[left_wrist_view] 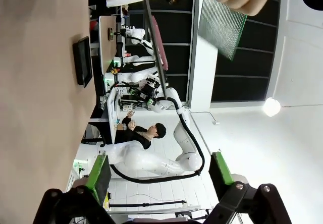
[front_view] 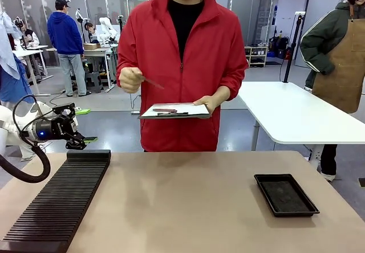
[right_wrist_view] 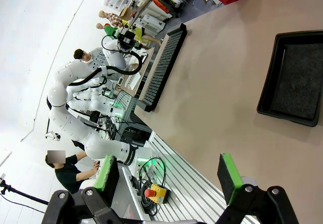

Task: Inspect the PCB.
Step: Release the Blank PCB you were holding, then pick up the Blank PCB that the human is holding.

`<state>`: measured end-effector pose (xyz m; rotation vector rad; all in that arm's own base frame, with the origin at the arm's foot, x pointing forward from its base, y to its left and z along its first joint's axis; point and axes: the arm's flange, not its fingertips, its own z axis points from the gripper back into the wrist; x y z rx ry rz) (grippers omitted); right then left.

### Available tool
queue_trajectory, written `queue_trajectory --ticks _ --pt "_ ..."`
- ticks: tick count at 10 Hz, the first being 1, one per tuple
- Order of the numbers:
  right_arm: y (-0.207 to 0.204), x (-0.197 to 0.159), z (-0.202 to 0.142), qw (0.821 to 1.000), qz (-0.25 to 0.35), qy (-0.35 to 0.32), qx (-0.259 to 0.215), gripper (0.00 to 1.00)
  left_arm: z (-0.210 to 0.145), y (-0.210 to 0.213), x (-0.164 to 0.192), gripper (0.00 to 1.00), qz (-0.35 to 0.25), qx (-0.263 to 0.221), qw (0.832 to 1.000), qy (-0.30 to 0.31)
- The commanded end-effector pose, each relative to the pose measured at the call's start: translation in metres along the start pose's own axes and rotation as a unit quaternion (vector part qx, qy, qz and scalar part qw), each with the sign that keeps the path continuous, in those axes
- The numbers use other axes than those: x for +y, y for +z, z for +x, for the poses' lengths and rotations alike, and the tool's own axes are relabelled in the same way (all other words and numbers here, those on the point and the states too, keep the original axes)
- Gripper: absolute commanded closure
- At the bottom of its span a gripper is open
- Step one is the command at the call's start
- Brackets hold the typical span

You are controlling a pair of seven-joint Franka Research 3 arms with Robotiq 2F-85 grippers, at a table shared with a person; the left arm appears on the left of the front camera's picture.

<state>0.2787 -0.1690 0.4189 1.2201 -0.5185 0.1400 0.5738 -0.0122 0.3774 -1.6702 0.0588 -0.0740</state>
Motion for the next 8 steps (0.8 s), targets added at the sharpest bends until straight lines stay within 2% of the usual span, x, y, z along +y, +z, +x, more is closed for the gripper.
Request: queue_trajectory --ticks 1,8 --pt "0.0008 0.0002 0.0012 1.0 0.006 0.003 -0.006 0.0 -0.0011 -0.0028 0.0014 0.0 -0.01 0.013 1.0 0.017" --pt "0.0008 0.0002 0.0012 1.0 0.006 0.003 -0.006 0.0 -0.0011 -0.0028 0.0014 0.0 -0.01 0.013 1.0 0.017"
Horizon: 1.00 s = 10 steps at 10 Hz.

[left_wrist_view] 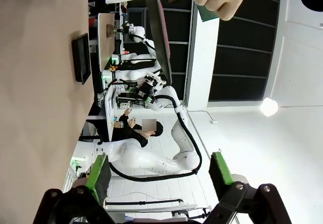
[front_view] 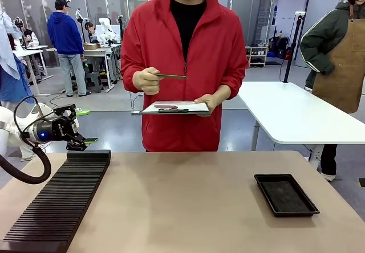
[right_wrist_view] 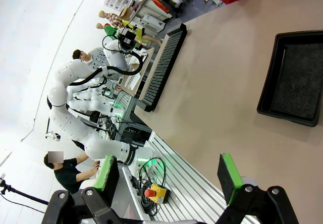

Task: Inspect the PCB.
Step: Pick up the Blank PCB that the human is holding.

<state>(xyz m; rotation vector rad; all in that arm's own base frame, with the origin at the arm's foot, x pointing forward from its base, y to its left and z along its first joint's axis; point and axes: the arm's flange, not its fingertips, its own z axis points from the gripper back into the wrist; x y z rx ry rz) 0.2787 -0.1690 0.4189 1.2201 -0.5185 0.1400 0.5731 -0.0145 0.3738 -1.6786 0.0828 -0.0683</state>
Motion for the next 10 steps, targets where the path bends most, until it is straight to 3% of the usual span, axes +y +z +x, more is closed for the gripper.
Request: queue_trajectory --ticks 1,6,7,8,9,10 --pt "0.001 0.0 0.001 1.0 0.006 0.003 -0.006 0.0 -0.001 -0.001 -0.002 0.0 -0.005 0.008 1.0 0.008" --pt "0.001 0.0 0.001 1.0 0.006 0.003 -0.006 0.0 0.0 0.0 0.0 0.0 0.0 0.0 1.0 0.0" --pt "0.001 0.0 0.001 1.0 0.006 0.003 -0.006 0.0 -0.022 0.014 -0.009 0.0 -0.011 0.033 0.999 0.006" --pt "0.001 0.0 0.001 1.0 0.006 0.003 -0.006 0.0 -0.044 0.032 -0.012 0.0 0.029 0.052 0.998 0.011" --pt "0.001 0.0 0.001 1.0 0.006 0.003 -0.006 0.0 -0.071 0.054 -0.021 0.0 0.066 0.04 0.997 -0.003" --pt "0.001 0.0 0.001 1.0 0.006 0.003 -0.006 0.0 -0.101 0.069 -0.027 0.0 0.047 0.045 0.998 -0.014"
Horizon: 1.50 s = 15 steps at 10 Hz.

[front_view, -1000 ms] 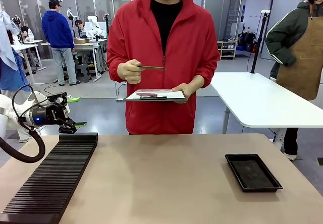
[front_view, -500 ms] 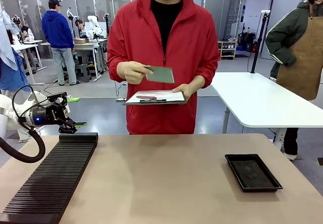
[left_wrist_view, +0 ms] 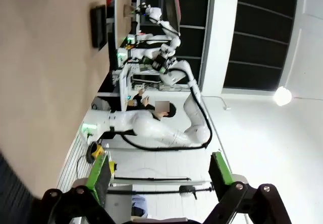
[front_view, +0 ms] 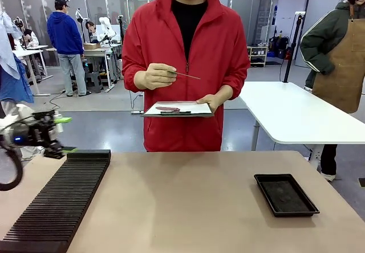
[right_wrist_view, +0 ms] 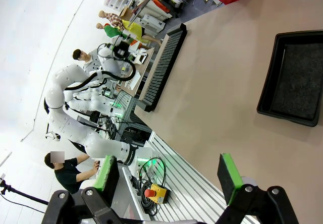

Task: Inspect the PCB.
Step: Pick up the Blank PCB that the human is holding.

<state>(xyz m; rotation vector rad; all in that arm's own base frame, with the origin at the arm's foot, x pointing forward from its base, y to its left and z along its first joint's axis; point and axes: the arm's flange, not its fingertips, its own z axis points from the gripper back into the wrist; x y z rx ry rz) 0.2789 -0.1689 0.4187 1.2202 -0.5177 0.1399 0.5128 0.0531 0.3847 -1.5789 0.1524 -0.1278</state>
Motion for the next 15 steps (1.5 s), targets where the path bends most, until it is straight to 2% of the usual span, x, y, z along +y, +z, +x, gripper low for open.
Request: queue_trajectory --ticks 1,2,5,7,9,10,11,15 --pt "0.001 0.0 0.001 1.0 0.006 0.004 -0.006 0.0 -0.072 0.021 -0.012 0.0 -0.009 0.003 0.999 -0.038" --pt "0.001 0.0 0.001 1.0 0.006 0.004 -0.006 0.0 -0.102 0.035 -0.012 0.0 -0.017 -0.008 0.998 -0.055" --pt "0.001 0.0 0.001 1.0 0.006 0.004 -0.006 0.0 -0.194 0.075 -0.007 0.0 0.039 -0.068 0.994 -0.073" --pt "0.001 0.0 0.001 1.0 0.006 0.004 -0.006 0.0 -0.234 0.09 -0.014 0.0 0.052 -0.108 0.988 -0.098" --pt "0.001 0.0 0.001 1.0 0.006 0.004 -0.006 0.0 -0.245 0.091 -0.01 0.0 0.059 -0.124 0.986 -0.093" --pt "0.001 0.0 0.001 1.0 0.006 0.004 -0.006 0.0 -0.237 0.093 -0.005 0.0 0.066 -0.139 0.984 -0.087" --pt "0.001 0.0 0.001 1.0 0.006 0.004 -0.006 0.0 -0.248 0.103 -0.015 0.0 0.042 -0.115 0.988 -0.093" --pt "0.001 0.0 0.001 1.0 0.006 0.004 -0.006 0.0 -0.248 0.103 -0.015 0.0 0.042 -0.115 0.988 -0.093"
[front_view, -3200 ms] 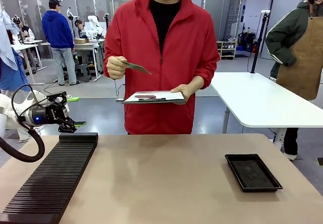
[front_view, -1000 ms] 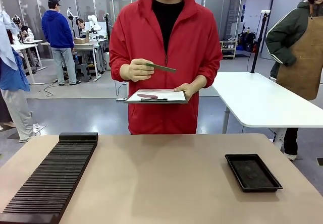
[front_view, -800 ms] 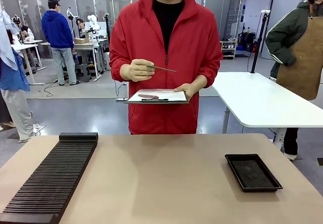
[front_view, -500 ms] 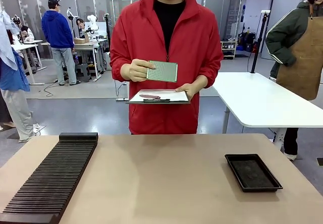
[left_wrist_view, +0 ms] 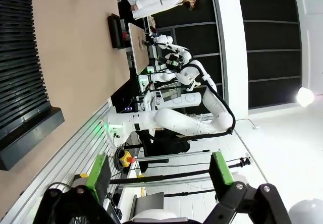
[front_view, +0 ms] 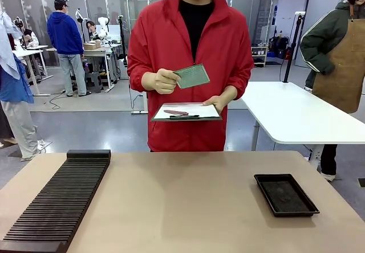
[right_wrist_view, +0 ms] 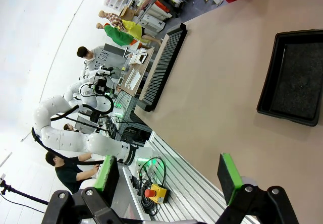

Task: Inspect the PCB.
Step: Pick up the Blank PCB that the human is holding.

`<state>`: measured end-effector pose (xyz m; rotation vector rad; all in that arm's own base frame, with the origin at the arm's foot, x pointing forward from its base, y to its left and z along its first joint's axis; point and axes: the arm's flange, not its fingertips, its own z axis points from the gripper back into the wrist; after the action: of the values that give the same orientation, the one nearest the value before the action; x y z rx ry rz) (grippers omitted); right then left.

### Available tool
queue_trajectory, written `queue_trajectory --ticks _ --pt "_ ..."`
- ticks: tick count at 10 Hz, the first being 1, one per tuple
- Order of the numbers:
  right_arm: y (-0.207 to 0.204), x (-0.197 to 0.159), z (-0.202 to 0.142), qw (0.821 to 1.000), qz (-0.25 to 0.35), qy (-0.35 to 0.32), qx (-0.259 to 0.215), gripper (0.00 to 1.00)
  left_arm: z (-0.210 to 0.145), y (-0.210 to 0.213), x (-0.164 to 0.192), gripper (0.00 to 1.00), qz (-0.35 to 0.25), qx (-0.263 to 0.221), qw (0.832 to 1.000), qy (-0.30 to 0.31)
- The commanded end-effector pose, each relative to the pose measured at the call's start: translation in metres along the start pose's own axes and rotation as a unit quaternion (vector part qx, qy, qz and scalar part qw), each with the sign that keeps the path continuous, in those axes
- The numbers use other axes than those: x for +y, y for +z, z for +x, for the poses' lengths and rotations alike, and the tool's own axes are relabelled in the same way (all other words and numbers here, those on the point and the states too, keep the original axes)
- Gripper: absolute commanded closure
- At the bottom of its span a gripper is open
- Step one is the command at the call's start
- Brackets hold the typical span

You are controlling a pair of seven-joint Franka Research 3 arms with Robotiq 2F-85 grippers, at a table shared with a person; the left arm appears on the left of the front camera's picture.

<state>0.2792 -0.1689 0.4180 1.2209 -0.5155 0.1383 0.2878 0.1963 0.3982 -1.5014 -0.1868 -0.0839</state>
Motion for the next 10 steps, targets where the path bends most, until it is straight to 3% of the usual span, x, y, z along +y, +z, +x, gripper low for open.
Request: queue_trajectory --ticks 1,10 --pt "0.0013 0.0012 0.0013 1.0 0.005 0.005 -0.007 0.0 0.0005 0.0021 -0.0037 0.0 -0.005 0.006 1.0 -0.001" --pt "0.0013 0.0012 0.0013 1.0 0.005 0.005 -0.007 0.0 0.0005 0.0021 -0.0037 0.0 -0.005 0.006 1.0 -0.001"
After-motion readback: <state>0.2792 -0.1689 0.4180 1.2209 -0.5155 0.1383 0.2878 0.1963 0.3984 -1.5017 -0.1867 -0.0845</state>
